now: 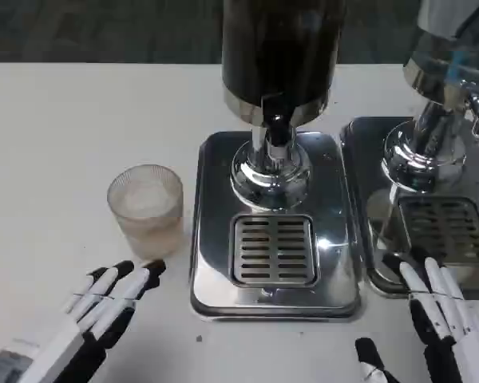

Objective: Grasp the cup under the faucet to collect the drink, then remove the cup.

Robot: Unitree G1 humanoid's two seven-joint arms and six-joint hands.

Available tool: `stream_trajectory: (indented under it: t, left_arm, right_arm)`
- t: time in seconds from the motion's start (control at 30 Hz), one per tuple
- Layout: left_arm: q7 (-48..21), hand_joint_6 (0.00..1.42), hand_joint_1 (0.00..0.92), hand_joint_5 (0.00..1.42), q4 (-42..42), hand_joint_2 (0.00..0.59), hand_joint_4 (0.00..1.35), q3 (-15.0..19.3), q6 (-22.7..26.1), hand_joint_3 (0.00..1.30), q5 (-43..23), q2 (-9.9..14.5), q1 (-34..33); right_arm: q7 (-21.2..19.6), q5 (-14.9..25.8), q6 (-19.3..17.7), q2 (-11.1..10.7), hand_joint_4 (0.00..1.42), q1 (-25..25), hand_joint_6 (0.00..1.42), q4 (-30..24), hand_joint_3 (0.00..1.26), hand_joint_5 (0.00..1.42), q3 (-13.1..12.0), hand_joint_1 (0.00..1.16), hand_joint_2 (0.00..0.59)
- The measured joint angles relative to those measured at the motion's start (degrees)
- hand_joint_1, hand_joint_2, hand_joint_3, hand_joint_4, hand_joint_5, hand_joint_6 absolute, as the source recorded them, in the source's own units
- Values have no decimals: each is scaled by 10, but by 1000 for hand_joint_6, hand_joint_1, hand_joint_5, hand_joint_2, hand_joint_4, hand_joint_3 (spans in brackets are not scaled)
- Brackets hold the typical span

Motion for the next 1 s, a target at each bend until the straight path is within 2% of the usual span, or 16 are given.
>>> stream_trajectory:
  t: [0.33,0.67,0.83,1.0]
  left_arm:
    - [-1,0,0,0,0,139,0,0,3,0,-11,0,-1]
    - [-1,0,0,0,1,75,0,3,2,0,-29,0,-4]
    - [1,0,0,0,19,54,0,22,5,0,-87,-9,-55]
    - [1,0,0,0,59,45,0,25,13,0,-112,-15,-107]
  right_arm:
    - [0,5,-5,2,12,-6,194,7,127,50,0,402,416]
    - [0,9,-6,4,21,-9,196,10,127,59,0,402,420]
    - [5,9,-6,6,29,-10,207,10,127,68,1,402,420]
    - [5,8,-5,14,42,-9,214,9,127,74,3,403,422]
